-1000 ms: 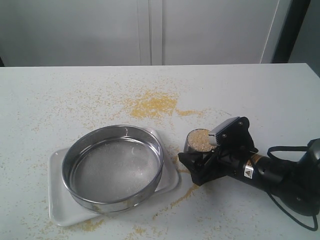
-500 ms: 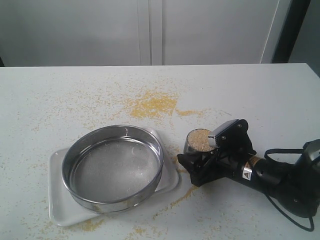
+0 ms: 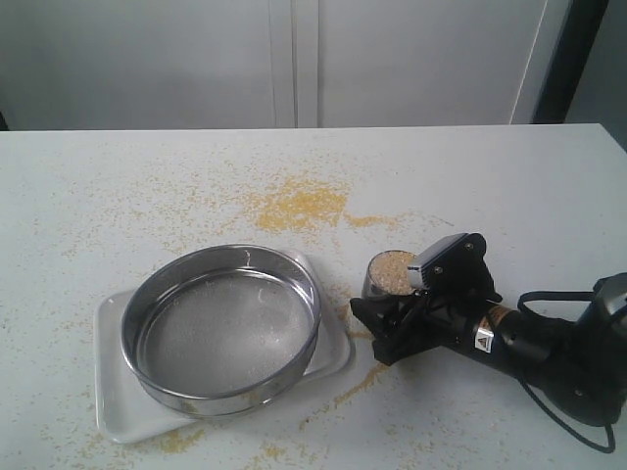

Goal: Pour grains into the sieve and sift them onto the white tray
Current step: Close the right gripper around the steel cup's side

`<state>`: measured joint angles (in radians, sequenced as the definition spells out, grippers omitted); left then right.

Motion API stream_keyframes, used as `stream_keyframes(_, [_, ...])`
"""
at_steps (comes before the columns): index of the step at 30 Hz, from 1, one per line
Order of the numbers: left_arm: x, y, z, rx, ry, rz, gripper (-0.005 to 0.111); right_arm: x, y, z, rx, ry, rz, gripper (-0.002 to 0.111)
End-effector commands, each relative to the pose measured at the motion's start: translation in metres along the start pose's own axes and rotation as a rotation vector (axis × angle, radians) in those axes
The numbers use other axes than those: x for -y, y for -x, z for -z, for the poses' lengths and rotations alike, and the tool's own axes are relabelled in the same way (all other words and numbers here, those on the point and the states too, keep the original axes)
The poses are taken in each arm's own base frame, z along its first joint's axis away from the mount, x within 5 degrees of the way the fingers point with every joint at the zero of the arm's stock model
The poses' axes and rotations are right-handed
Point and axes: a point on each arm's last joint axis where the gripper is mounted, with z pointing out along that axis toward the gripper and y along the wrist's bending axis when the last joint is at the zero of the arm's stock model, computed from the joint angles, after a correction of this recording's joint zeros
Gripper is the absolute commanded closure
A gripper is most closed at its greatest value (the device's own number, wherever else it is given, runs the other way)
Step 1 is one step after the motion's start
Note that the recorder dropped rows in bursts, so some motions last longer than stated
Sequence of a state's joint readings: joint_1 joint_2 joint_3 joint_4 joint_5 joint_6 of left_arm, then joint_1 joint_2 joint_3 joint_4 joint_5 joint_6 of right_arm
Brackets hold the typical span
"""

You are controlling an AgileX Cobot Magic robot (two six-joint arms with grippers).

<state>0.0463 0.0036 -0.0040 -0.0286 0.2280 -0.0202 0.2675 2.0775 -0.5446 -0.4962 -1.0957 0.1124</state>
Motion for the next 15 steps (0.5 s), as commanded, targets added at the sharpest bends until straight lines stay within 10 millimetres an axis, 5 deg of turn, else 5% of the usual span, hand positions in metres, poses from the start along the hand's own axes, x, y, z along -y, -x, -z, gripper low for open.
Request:
stream_keyframes(1, [0.000,-0.002,0.000,-0.005,-0.002,0.009,0.106,0.001,0.002,-0.001,0.000,-0.008,0.017,0.108])
stream_keyframes(15, [0.000,-0.002,0.000,-0.005,-0.002,0.009,0.106,-0.001,0.031,0.013,-0.044,0.000,0.115,0.108])
